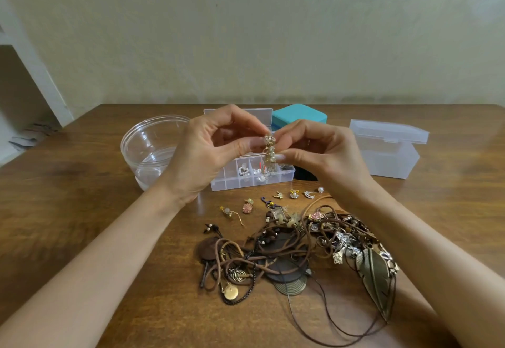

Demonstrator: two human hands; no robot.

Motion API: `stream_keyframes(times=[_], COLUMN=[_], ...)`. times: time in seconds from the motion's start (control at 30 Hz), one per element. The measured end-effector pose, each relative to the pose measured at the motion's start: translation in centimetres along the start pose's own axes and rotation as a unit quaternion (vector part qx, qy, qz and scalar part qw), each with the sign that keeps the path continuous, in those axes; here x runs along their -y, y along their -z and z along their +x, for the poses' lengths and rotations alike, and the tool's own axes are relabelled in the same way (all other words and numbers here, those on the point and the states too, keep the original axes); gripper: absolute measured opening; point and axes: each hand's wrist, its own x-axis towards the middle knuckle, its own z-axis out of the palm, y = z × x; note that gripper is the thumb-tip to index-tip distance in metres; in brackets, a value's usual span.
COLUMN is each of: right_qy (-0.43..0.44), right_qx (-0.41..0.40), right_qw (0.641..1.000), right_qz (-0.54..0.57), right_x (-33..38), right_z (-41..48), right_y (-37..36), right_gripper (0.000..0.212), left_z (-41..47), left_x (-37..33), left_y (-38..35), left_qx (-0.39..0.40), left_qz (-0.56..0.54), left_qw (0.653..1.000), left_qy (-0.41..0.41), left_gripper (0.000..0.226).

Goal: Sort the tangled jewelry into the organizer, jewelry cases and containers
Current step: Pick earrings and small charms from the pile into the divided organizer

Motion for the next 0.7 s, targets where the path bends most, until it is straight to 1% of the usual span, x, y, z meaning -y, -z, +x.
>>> stream_keyframes(times=[0.13, 0.27, 0.47, 0.6, 0.7], right_qy=[0.018, 0.039, 0.093, 0.113, 0.112], right_qx=[-0.035, -0.044, -0.039, -0.027, -0.026], right_qw=[0.998, 0.994, 0.979, 0.977, 0.979], right_qz=[-0.040, -0.095, -0.174, -0.181, -0.171], right_x=[0.17, 0.24, 0.07, 0.14, 0.14], right_z=[-0.08, -0.15, -0.29, -0.39, -0.44], right_y=[0.09, 0.22, -0.21, -0.49, -0.60], right_gripper=[0.009, 0.014, 0.013, 0.011, 0.013], left_z=[0.04, 0.00, 0.03, 0.10, 0.02], left_x=[-0.02, 0.00, 0.41, 0.63, 0.68], left_y=[0.53, 0.84, 0.09, 0.27, 0.31], left_qx=[0.035, 0.066, 0.005, 0.001, 0.001], left_qz=[-0.003, 0.002, -0.048, -0.085, -0.097], left_qw=[0.999, 0.998, 0.997, 0.988, 0.982], left_qy=[-0.008, -0.001, 0.056, 0.128, 0.159], left_gripper=[0.014, 0.015, 0.015, 0.008, 0.004])
